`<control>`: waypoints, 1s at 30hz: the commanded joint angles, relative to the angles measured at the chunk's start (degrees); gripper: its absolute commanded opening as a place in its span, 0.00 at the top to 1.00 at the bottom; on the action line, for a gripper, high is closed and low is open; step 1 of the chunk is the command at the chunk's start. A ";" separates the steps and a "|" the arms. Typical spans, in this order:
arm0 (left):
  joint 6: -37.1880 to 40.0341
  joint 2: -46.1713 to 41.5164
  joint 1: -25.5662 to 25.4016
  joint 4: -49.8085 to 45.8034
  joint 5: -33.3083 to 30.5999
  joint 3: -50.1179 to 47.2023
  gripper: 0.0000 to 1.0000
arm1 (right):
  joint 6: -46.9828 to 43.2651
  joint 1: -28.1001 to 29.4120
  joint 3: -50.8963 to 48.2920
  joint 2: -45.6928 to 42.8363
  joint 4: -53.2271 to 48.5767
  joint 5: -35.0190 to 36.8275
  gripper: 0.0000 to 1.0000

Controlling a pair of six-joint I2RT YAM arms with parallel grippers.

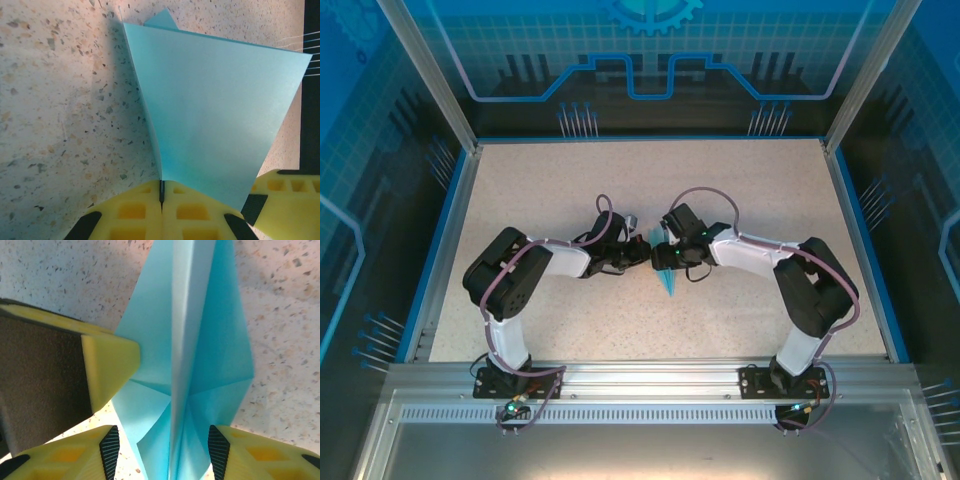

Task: Fold a paper plane with a square sheet of paper (pick it up from the middle)
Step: Move the paper plane to the top-center of the table.

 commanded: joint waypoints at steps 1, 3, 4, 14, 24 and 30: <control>0.56 0.80 0.51 0.19 0.40 -0.67 1.00 | 0.80 1.38 -1.10 1.21 -1.71 -0.68 0.49; 0.52 0.80 0.47 0.24 0.38 -0.67 1.00 | 1.20 1.66 -1.19 1.50 -1.99 -0.17 0.50; 0.52 0.80 0.50 0.25 0.35 -0.76 1.00 | 1.44 1.81 -1.22 1.60 -2.03 0.02 0.51; 0.65 0.55 0.43 0.22 0.11 -1.06 1.00 | 4.77 1.95 -1.33 1.58 -2.37 2.61 0.61; 0.43 -0.66 0.49 -1.27 -0.04 -0.63 0.91 | 6.65 3.33 0.58 2.95 -4.43 5.48 0.77; 1.35 -5.54 0.85 -10.07 -4.32 2.03 0.68 | 7.09 5.21 3.40 3.34 -8.92 11.25 0.87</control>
